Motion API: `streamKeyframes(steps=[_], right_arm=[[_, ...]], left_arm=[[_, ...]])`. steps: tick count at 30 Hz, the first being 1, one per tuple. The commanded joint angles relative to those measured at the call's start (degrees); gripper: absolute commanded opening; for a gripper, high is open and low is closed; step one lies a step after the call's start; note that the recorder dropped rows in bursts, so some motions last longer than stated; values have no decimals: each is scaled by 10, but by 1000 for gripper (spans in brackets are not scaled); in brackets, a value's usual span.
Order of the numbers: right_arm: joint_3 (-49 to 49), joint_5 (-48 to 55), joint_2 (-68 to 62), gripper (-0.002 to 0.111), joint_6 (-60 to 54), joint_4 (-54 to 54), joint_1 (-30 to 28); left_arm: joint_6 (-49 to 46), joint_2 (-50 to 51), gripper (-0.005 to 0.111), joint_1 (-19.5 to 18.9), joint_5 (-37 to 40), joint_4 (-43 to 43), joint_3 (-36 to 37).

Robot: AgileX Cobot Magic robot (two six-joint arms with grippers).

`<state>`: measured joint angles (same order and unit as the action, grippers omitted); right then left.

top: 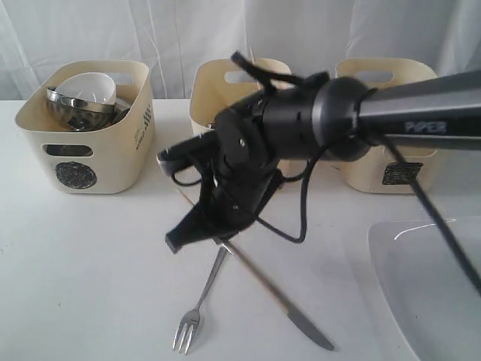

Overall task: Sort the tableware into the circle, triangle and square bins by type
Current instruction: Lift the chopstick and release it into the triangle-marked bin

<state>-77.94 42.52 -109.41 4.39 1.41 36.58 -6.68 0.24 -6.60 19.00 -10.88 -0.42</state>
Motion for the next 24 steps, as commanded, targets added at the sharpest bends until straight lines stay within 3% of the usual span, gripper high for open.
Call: streamKeyframes(steps=[1, 10, 14, 18, 24], right_arm=[[-21, 7, 48, 0, -7, -1, 0], [-27, -33, 56, 0, -15, 1, 0], [-42, -141, 89, 0, -5, 1, -17], [-42, -257, 107, 0, 103, 1, -48], [-32, -399, 87, 0, 173, 1, -101]], left_arm=[[-2, -2, 0, -1, 5, -3, 4], [-2, -2, 0, -1, 5, -3, 4], [-2, -2, 0, -1, 5, -3, 4], [-2, -2, 0, -1, 5, -3, 4], [-2, -2, 0, -1, 5, -3, 4]])
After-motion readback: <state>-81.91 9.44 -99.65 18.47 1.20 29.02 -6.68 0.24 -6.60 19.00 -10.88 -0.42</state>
